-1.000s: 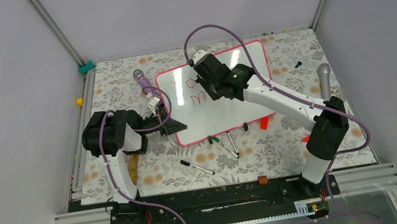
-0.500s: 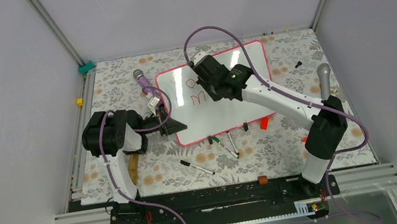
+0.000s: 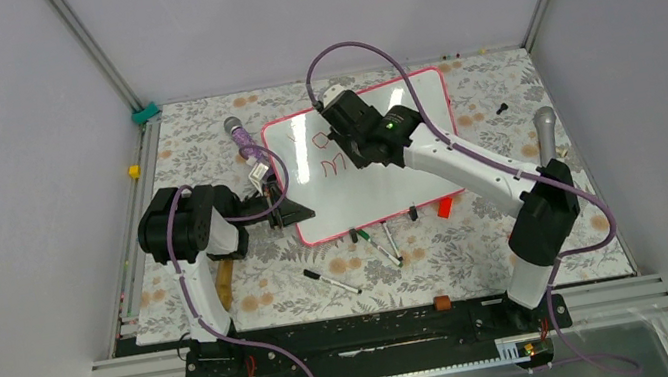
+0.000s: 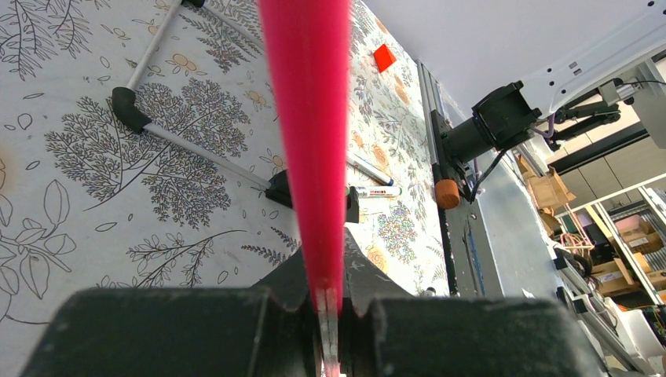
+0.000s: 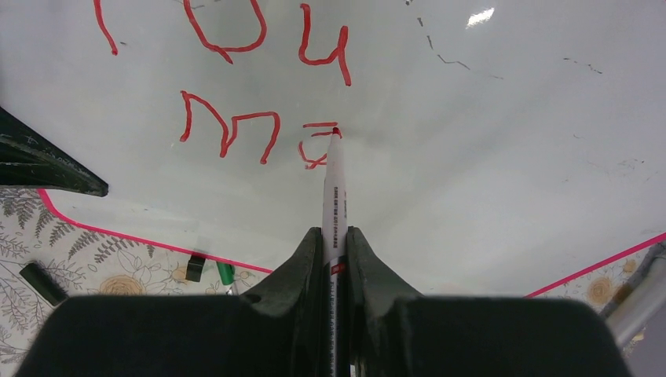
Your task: Write a sentence on the whiteboard
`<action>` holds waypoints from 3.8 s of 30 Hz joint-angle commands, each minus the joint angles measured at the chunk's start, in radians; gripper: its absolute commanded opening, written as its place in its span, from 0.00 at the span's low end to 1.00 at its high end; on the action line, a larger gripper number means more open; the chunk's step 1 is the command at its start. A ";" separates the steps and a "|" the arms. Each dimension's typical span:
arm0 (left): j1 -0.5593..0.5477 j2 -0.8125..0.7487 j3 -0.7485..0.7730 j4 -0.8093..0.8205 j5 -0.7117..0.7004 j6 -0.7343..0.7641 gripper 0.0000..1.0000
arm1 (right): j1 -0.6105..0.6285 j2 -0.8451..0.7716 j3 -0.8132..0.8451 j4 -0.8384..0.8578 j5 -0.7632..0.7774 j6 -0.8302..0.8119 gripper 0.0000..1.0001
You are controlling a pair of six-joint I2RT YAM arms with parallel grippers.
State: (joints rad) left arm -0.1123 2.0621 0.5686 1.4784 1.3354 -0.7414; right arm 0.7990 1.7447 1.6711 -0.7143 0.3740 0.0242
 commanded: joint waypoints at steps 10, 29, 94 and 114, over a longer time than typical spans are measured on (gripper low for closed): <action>-0.017 0.036 0.000 -0.010 0.040 0.072 0.00 | -0.006 0.022 0.029 -0.003 -0.073 0.000 0.00; -0.018 0.037 0.000 -0.010 0.040 0.073 0.00 | -0.006 -0.038 -0.013 0.020 -0.130 -0.002 0.00; -0.017 0.037 -0.002 -0.009 0.040 0.074 0.00 | -0.030 -0.070 -0.096 0.058 0.131 0.029 0.00; -0.017 0.038 0.000 -0.010 0.037 0.073 0.00 | -0.035 -0.210 -0.138 0.138 0.078 0.022 0.00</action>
State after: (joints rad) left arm -0.1127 2.0621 0.5686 1.4799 1.3361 -0.7349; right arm 0.7731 1.6196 1.5375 -0.6346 0.4526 0.0463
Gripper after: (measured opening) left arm 0.058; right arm 0.165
